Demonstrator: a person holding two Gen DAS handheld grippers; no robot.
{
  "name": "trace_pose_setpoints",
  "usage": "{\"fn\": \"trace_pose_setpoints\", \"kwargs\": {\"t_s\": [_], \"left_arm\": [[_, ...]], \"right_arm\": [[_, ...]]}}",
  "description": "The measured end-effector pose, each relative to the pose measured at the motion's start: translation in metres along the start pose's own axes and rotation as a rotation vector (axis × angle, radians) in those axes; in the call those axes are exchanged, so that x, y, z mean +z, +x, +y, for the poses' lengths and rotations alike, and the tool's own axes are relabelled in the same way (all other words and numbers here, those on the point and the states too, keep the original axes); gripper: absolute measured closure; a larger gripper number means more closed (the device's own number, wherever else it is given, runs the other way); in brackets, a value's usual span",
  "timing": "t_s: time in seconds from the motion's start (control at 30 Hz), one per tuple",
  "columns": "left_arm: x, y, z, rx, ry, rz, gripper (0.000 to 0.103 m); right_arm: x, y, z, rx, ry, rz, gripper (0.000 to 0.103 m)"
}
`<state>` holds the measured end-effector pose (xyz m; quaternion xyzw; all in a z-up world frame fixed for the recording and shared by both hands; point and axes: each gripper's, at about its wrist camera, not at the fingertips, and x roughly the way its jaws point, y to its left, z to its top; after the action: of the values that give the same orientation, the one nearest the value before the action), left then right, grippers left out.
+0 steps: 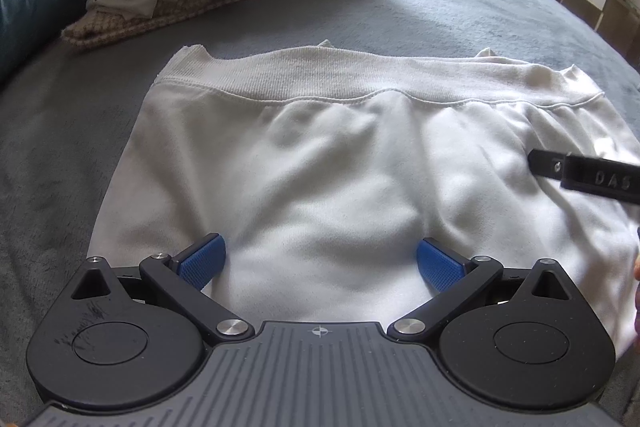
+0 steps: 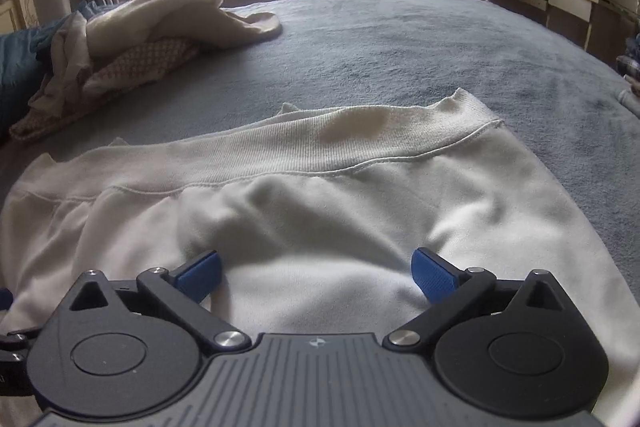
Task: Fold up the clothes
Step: 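Open both grippers wide above the sweatshirt waistband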
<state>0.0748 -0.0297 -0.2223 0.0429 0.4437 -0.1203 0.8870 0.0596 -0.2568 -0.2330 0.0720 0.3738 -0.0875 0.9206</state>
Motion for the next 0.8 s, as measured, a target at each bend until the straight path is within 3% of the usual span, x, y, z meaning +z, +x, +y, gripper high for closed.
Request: {"fn": "trace_pose_setpoints", "kwargs": {"t_s": [0.8], "left_arm": [[-0.0014, -0.0002, 0.0005, 0.003, -0.018, -0.002, 0.0]], "right_arm": [[-0.0008, 0.0036, -0.0015, -0.005, 0.008, -0.003, 0.0]]}}
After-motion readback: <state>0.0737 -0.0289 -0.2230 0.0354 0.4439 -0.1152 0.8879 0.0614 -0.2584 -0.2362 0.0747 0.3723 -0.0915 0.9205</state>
